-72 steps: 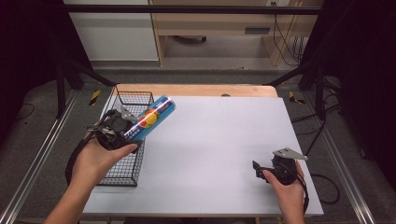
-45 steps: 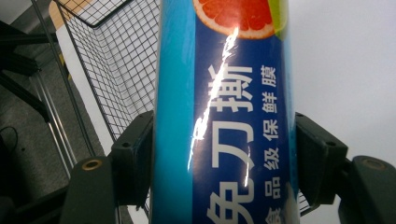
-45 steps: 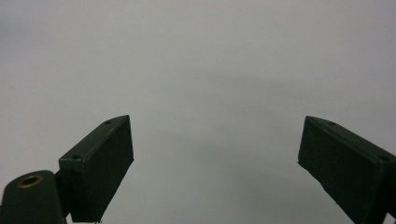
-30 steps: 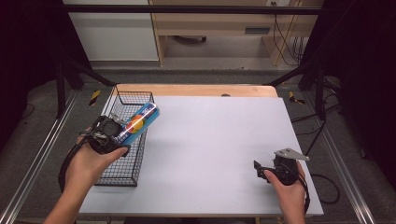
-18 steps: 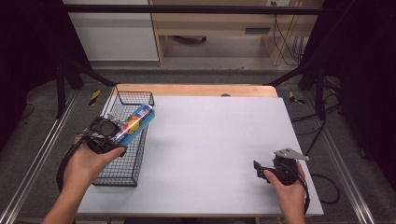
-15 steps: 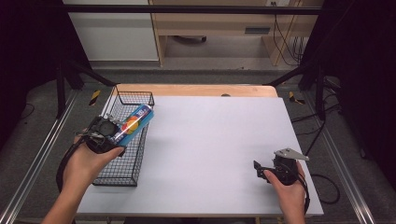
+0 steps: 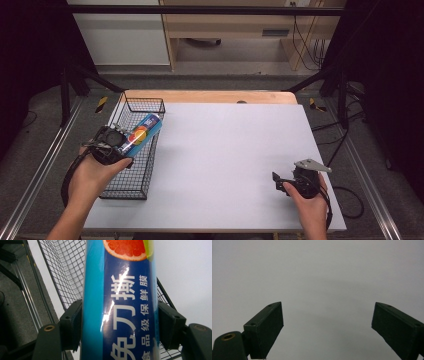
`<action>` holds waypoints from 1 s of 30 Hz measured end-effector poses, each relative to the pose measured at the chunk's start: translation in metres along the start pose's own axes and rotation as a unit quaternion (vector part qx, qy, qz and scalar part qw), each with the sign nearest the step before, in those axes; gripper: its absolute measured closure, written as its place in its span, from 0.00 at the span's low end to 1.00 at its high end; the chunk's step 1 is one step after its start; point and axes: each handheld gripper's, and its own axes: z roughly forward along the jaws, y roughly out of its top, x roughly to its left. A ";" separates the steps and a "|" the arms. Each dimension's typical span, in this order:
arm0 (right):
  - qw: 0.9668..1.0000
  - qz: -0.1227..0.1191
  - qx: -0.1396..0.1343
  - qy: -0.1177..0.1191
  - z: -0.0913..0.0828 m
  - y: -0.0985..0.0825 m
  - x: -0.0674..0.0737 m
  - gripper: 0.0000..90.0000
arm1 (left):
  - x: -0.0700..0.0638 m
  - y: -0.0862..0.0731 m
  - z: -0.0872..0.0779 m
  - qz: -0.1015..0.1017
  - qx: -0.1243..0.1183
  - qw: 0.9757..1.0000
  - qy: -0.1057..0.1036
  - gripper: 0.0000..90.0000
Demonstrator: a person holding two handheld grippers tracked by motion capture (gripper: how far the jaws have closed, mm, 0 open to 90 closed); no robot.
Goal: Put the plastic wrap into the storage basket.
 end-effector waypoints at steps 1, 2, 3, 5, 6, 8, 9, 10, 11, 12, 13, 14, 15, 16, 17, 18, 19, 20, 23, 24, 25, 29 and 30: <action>1.000 0.000 0.000 0.000 0.000 0.000 0.000 0.12 | 0.001 0.000 0.001 -0.002 0.001 1.000 0.001 0.36; 1.000 0.000 0.000 0.000 0.000 0.000 0.000 0.12 | 0.001 0.000 0.001 -0.002 0.001 1.000 0.001 0.36; 1.000 0.000 0.000 0.003 0.000 0.000 0.000 0.12 | 0.001 0.000 0.002 -0.003 0.003 1.000 0.004 0.36; 1.000 0.000 0.001 0.003 0.000 0.000 0.000 0.12 | 0.001 0.000 0.004 -0.006 0.005 1.000 0.005 0.36; 1.000 0.001 0.001 0.002 0.000 0.000 0.000 0.12 | 0.002 0.000 0.006 -0.009 0.007 1.000 0.007 0.36; 1.000 0.001 0.000 0.000 0.000 0.000 0.000 0.12 | 0.003 0.000 0.007 -0.012 0.008 1.000 0.006 0.36; 1.000 0.006 0.001 0.002 0.000 0.000 0.000 0.12 | 0.005 0.001 0.009 -0.015 0.009 1.000 0.007 0.36; 1.000 0.005 0.001 0.000 0.000 -0.001 0.000 0.12 | 0.005 0.001 0.010 -0.019 0.009 1.000 0.008 0.36; 1.000 0.004 0.000 0.001 0.000 -0.001 0.000 0.12 | 0.006 0.001 0.011 -0.019 0.011 1.000 0.012 0.36; 1.000 0.004 0.000 0.001 0.000 -0.001 0.000 0.12 | 0.006 0.001 0.011 -0.019 0.011 1.000 0.012 0.36; 1.000 0.007 0.000 0.001 0.000 0.000 0.000 0.12 | 0.008 0.002 0.013 -0.024 0.014 0.999 0.017 0.36; 1.000 0.007 0.000 0.001 0.000 0.000 0.000 0.12 | 0.008 0.002 0.013 -0.024 0.014 0.999 0.017 0.36; 1.000 0.004 0.001 -0.001 0.000 -0.001 -0.001 0.12 | 0.010 0.002 0.015 -0.028 0.016 0.999 0.018 0.36; 1.000 0.005 0.002 0.000 0.000 -0.001 -0.001 0.12 | 0.010 0.003 0.015 -0.029 0.017 0.999 0.020 0.36; 1.000 0.004 0.001 -0.001 0.000 -0.001 -0.001 0.12 | 0.009 0.003 0.016 -0.027 0.017 0.999 0.025 0.36; 1.000 0.004 0.001 -0.001 0.000 -0.001 -0.001 0.12 | 0.009 0.003 0.016 -0.027 0.017 0.999 0.025 0.36; 1.000 0.004 0.001 0.000 0.000 0.000 0.000 0.12 | 0.009 0.005 0.018 -0.029 0.020 0.999 0.029 0.36; 1.000 0.004 0.001 0.000 0.000 0.000 0.000 0.12 | 0.009 0.005 0.018 -0.029 0.020 0.999 0.029 0.36; 1.000 0.004 0.001 0.001 0.000 0.000 -0.001 0.12 | 0.009 0.006 0.023 -0.030 0.025 0.999 0.034 0.36; 1.000 0.004 0.001 0.001 0.000 0.000 -0.001 0.12 | 0.009 0.006 0.023 -0.030 0.025 0.999 0.034 0.36; 1.000 0.002 0.000 0.000 0.000 0.000 0.000 0.12 | 0.009 0.006 0.024 -0.030 0.027 0.998 0.038 0.36; 1.000 0.001 0.001 0.001 0.000 0.000 -0.001 0.12 | 0.012 0.007 0.027 -0.038 0.032 0.998 0.041 0.36; 1.000 0.001 0.001 0.001 0.000 0.000 -0.001 0.12 | 0.012 0.007 0.027 -0.038 0.032 0.998 0.041 0.36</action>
